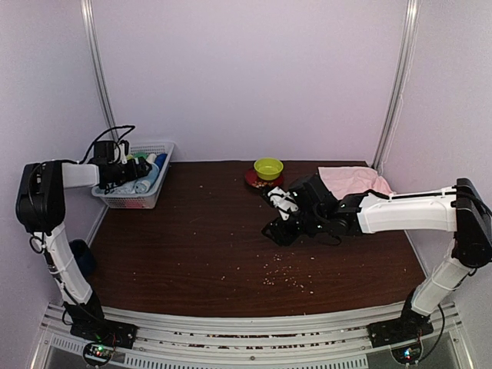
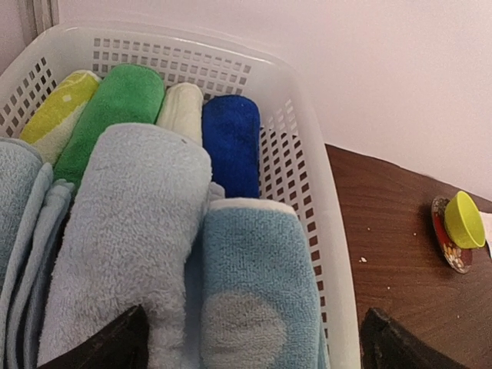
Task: Roll the towels
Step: Adjust the towel in the storage box.
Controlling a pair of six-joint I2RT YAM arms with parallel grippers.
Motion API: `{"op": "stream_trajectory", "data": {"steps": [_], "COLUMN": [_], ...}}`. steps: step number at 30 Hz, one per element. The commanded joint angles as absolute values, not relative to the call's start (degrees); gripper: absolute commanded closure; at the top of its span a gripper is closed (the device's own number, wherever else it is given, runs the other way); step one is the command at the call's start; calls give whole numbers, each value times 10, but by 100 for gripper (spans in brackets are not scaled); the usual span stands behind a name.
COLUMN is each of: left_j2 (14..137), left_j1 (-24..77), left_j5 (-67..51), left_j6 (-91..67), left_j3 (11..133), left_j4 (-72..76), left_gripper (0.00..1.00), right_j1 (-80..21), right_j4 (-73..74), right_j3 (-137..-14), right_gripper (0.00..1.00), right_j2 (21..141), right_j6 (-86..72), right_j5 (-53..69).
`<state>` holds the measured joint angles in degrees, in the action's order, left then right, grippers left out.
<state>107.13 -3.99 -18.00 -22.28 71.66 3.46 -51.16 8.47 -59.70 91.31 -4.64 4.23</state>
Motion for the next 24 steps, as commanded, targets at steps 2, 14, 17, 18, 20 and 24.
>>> {"op": "stream_trajectory", "data": {"steps": [2, 14, 17, 18, 20, 24], "left_j2": [1018, 885, 860, 854, 833, 756], "left_j1": [-41, 36, 93, 112, 138, 145], "left_j5": [-151, -4, 56, 81, 106, 36], "left_j6": [-242, -189, -175, -174, -174, -212], "left_j3": [729, 782, 780, 780, 769, 656], "left_j4": [23, -115, -160, -176, -194, -116], "left_gripper": [2, 2, 2, 2, 2, 2], "right_j1": [-517, -484, -447, -432, -400, -322], "right_j4": [95, 68, 56, 53, 51, 89], "right_j3": [-603, -573, -574, -575, -584, -633], "right_gripper": [41, 0, 0, 0, 0, 3], "right_j2": [898, 823, 813, 813, 820, 879], "right_j6": [-39, -45, -82, -91, -106, -142], "right_j5": [-20, -268, -281, -280, -280, -273]}}
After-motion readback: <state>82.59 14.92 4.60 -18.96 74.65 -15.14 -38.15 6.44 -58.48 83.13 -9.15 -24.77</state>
